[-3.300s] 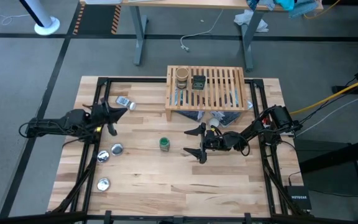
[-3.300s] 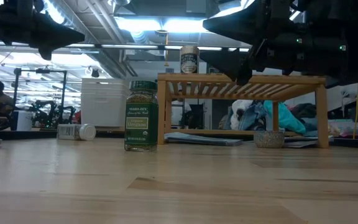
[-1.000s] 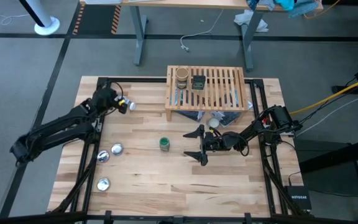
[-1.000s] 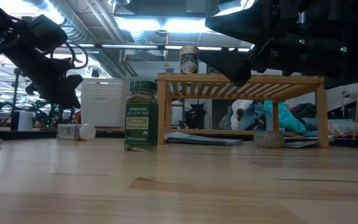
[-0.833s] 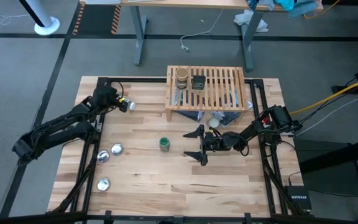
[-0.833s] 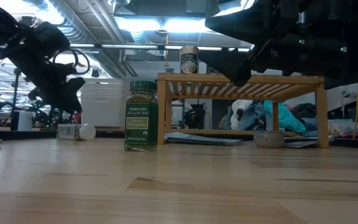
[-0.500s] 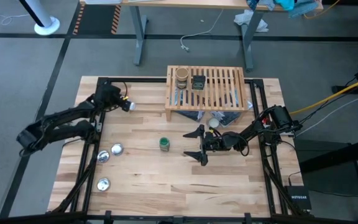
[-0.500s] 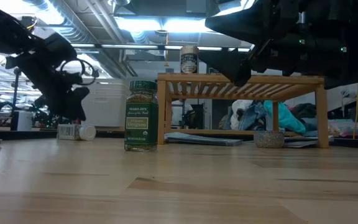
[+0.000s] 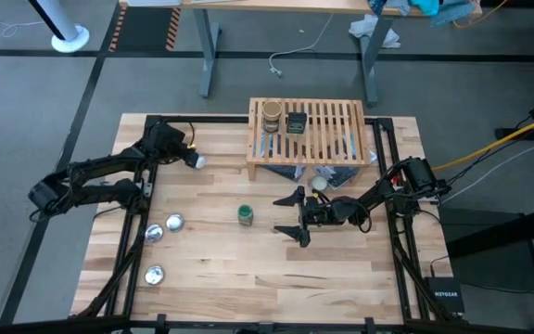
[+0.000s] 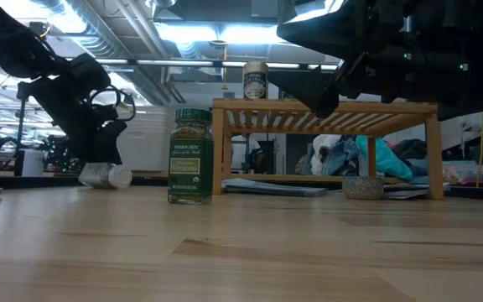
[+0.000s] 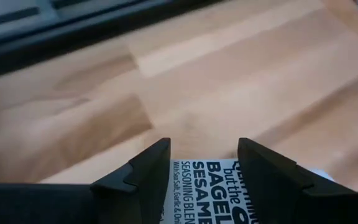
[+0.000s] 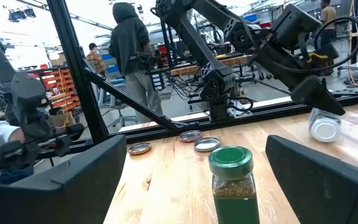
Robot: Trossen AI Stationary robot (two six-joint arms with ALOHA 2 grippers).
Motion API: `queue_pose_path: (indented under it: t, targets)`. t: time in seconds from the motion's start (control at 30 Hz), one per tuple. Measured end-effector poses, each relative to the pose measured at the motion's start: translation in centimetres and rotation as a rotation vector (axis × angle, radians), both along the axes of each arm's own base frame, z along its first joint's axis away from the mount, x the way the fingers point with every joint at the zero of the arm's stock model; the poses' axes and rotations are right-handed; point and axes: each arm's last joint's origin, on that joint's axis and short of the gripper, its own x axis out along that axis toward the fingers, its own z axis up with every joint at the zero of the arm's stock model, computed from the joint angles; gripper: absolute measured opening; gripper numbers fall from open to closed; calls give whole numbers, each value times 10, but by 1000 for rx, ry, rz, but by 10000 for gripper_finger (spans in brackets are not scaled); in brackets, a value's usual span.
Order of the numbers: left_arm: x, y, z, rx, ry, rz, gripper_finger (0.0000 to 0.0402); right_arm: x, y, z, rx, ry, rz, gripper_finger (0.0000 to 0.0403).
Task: Shelf spices
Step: Move the white seasoning bottle to the middle left of the table
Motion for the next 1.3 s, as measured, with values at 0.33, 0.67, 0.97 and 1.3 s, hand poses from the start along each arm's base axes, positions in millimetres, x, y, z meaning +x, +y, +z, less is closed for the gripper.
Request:
queue_pose_path:
  t: [0.33, 0.67, 0.97, 1.3]
  targets:
    - [9, -25, 6, -128, -112, -108, 182, 0, 0, -2, -5, 21, 0, 390]
    - [27, -62, 8, -371, -214, -294, 182, 0, 0, -2, -5, 21, 0, 390]
    - [41, -98, 8, -545, -228, -404, 182, 0, 0, -2, -5, 21, 0, 390]
    - [52, -135, 11, -665, -264, -502, 182, 0, 0, -2, -5, 20, 0, 390]
